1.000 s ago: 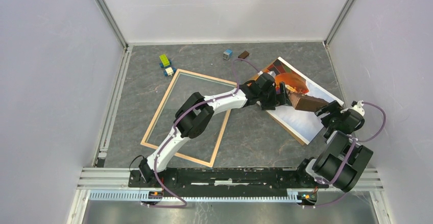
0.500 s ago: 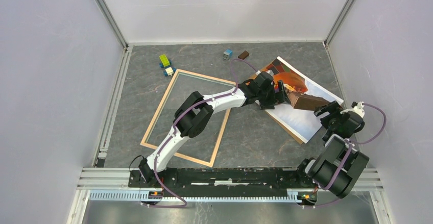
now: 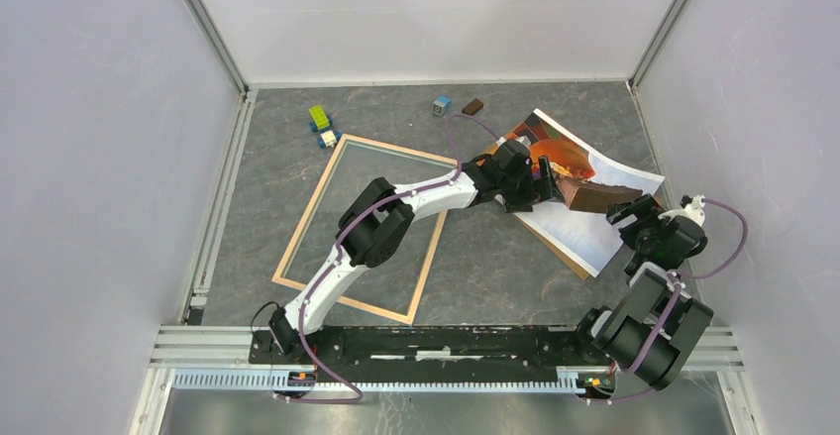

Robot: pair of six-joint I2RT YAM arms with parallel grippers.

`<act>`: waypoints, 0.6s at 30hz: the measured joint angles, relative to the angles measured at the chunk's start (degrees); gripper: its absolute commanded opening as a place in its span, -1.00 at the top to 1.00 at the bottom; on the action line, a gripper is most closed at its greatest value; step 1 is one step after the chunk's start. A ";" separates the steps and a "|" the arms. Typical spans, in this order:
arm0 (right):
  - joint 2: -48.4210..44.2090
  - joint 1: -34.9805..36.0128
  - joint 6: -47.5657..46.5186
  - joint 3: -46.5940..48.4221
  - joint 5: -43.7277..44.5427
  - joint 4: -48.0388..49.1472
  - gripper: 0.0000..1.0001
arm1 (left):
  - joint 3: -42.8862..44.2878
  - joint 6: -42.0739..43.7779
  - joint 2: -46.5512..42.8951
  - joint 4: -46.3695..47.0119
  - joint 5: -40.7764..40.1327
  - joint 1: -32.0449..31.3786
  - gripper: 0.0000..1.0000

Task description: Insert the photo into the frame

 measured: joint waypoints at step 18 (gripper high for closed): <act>8.55 0.02 2.21 -1.05 -2.40 8.98 -0.28 | -0.83 0.04 0.00 1.70 1.14 0.22 -1.00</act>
